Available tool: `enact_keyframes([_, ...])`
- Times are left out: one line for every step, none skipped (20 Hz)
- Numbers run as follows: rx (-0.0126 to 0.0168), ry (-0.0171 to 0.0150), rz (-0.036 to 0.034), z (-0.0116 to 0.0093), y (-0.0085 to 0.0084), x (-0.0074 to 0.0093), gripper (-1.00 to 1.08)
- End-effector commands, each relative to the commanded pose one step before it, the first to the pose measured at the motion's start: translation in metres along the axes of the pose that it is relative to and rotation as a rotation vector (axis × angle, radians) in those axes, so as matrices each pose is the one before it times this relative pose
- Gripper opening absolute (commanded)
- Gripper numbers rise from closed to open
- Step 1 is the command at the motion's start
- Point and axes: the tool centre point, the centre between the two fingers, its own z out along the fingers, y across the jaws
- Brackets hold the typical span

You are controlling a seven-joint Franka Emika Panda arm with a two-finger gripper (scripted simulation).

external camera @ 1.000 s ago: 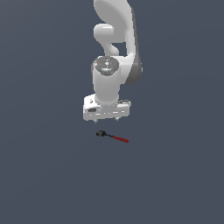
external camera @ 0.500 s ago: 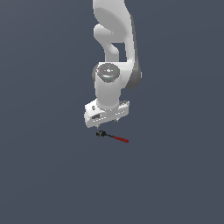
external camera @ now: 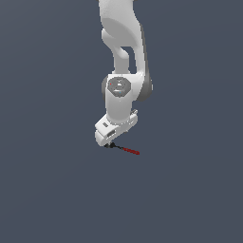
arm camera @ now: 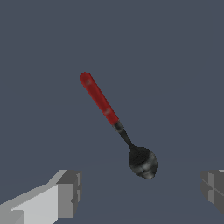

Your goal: Pick up the object and move it to a goal position.

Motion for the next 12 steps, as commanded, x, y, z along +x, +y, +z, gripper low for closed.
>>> enact_keyframes([0.00048,0.00305,-0.07362,0.00576,-0.00087,0.0018,1.0])
enact_keyframes([0.00025,0.00129,-0.0287,0.00227,-0.00032,0.00072,1.0])
enact_keyframes([0.00025,0.00137,-0.0287,0.00226,-0.00032,0.00074,1.0])
enact_keyframes([0.00025,0.00145,-0.02868,0.00225,-0.00031,0.00075,1.0])
enact_keyframes([0.00024,0.00153,-0.02867,0.00224,-0.00031,0.00076,1.0])
enact_keyframes([0.00022,0.0016,-0.02865,0.00222,-0.0003,0.00077,1.0])
enact_keyframes([0.0002,0.00168,-0.02865,0.00221,-0.00029,0.00079,1.0])
enact_keyframes([0.00018,0.00176,-0.02862,0.0022,-0.00028,0.00079,1.0])
enact_keyframes([0.00015,0.00184,-0.02861,0.00219,-0.00027,0.00081,1.0])
enact_keyframes([0.00012,0.00192,-0.0286,0.00218,-0.00026,0.00082,1.0])
enact_keyframes([0.00008,0.002,-0.02858,0.00217,-0.00025,0.00083,1.0])
enact_keyframes([0.00004,0.00207,-0.02856,0.00215,-0.00023,0.00084,1.0])
